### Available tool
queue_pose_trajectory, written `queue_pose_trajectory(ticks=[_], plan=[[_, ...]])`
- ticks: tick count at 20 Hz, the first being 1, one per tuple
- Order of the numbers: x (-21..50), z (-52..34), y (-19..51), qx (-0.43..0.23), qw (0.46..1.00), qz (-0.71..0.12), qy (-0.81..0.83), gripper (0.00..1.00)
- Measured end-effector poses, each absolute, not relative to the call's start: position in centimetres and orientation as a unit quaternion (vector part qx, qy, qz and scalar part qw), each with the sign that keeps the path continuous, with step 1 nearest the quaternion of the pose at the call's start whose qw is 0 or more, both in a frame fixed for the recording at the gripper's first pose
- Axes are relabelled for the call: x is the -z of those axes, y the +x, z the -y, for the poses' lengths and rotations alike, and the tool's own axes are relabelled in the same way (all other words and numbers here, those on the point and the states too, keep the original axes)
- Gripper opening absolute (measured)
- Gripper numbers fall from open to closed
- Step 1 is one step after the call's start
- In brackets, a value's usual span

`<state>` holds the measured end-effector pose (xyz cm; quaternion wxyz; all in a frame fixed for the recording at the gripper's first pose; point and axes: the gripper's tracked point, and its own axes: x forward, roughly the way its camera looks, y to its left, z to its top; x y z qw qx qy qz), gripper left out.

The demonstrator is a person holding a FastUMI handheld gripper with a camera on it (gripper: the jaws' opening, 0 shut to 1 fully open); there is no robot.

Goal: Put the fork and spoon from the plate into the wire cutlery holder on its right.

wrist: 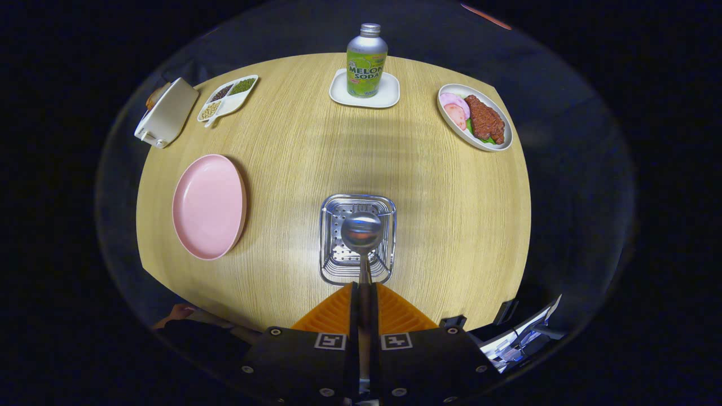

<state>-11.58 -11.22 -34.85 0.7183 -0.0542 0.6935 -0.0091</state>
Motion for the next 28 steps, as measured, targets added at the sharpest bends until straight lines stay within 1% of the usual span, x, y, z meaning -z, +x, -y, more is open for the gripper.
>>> queue_pose_trajectory(ticks=[2,4,7,10,14,17,22,24,25,26,27,28], plan=[[34.9,11.4,-11.3,0.008,0.721,-0.690,-0.059,0.08],[34.7,11.2,-10.6,0.012,0.736,-0.675,-0.052,0.08],[33.3,10.8,-8.8,0.009,0.776,-0.629,-0.042,0.10],[30.4,10.4,-6.8,0.007,0.820,-0.572,-0.024,0.10],[24.8,10.0,-3.5,0.009,0.881,-0.473,0.000,0.12],[19.1,10.1,-1.0,0.014,0.925,-0.380,0.018,0.13],[7.9,10.2,1.3,0.023,0.975,-0.221,0.026,0.15],[3.7,10.3,1.8,0.031,0.987,-0.155,0.030,0.20],[1.7,10.5,1.9,0.036,0.991,-0.125,0.028,0.25],[0.0,10.8,1.7,0.042,0.994,-0.096,0.024,0.28],[-1.4,10.7,1.8,0.047,0.996,-0.072,0.021,0.36],[-2.5,10.6,1.6,0.049,0.997,-0.052,0.020,0.40]])
